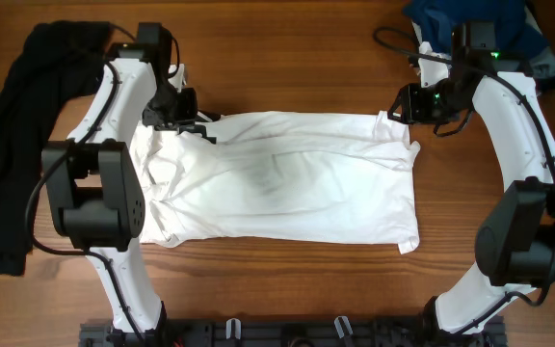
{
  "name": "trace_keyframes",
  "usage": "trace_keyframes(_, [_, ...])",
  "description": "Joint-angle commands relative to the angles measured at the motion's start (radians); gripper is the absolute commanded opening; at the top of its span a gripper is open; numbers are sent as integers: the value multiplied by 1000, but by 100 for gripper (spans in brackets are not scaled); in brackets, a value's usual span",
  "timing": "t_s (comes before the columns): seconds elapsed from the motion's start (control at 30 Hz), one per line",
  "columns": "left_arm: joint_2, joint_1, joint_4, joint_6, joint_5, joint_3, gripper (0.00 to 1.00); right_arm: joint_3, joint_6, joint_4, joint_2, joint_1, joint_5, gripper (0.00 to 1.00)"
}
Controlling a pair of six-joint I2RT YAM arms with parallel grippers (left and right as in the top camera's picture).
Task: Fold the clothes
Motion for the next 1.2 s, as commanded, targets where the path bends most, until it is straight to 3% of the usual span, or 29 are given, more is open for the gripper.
trace_keyframes(0.0, [19, -40, 56, -288, -33, -126, 33, -3, -21, 3, -4, 1, -1, 45])
trace_keyframes(0.13, [19, -26, 146, -412, -51, -178, 33, -3, -21, 6, -4, 2, 0, 46])
trace_keyframes(0.47, [19, 1, 249, -460, -109, -177, 34, -3, -21, 11, -4, 2, 10, 46])
trace_keyframes(0.5, [19, 8, 236, -460, -109, -177, 32, -3, -21, 12, -4, 2, 10, 46])
trace_keyframes(0.57, [19, 10, 191, -460, -109, -177, 13, -3, -21, 14, -4, 2, 10, 46])
trace_keyframes(0.8, [18, 10, 225, -459, -109, -175, 4, -3, -19, 23, -4, 2, 9, 46])
trace_keyframes(1.0, [-93, 10, 192, -403, -117, 97, 4, -3, -18, 45, -4, 2, 6, 46])
trace_keyframes(1.17, [-130, 8, 331, -376, -116, 183, 4, -3, 35, 31, -3, 2, 6, 46])
